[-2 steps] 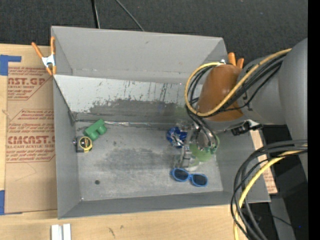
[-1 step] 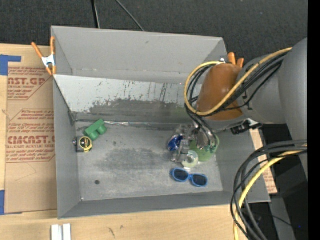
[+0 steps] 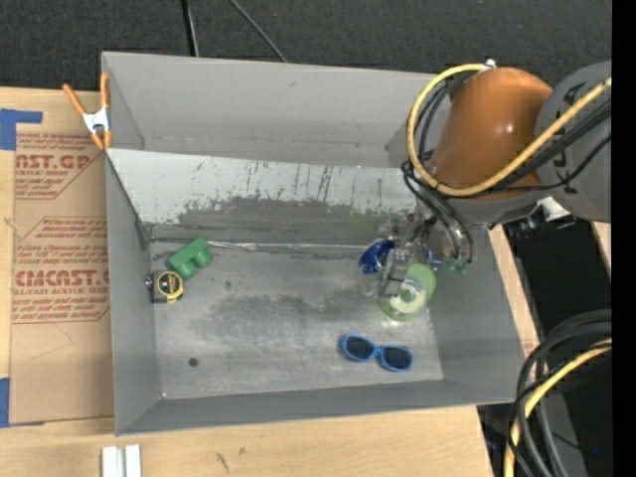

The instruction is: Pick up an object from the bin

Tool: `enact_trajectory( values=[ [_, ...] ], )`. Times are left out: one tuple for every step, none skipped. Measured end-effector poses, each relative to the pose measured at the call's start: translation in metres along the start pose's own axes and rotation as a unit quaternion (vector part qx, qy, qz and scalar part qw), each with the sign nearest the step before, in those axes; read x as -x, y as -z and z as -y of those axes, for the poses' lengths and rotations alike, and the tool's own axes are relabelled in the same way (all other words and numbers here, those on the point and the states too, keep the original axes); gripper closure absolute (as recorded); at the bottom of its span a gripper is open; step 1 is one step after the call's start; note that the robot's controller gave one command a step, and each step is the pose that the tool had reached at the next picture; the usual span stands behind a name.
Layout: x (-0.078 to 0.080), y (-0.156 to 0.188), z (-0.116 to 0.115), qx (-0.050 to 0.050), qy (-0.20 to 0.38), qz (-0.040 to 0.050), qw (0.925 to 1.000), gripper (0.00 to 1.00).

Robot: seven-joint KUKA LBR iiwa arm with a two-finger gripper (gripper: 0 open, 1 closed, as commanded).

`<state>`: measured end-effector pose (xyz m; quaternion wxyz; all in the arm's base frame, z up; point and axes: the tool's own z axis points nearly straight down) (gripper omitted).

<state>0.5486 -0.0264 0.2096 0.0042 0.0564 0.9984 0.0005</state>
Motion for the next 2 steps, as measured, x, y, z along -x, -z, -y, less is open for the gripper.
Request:
enact_trajectory(
  values=[
    [-0.015,-0.022,0.040,-0.002,-0.002,-0.0049,1.0000,1.00],
    [-0.039,0.099,0.033,-0.001,0.015,0.0009,0.9999,1.00]
  ],
)
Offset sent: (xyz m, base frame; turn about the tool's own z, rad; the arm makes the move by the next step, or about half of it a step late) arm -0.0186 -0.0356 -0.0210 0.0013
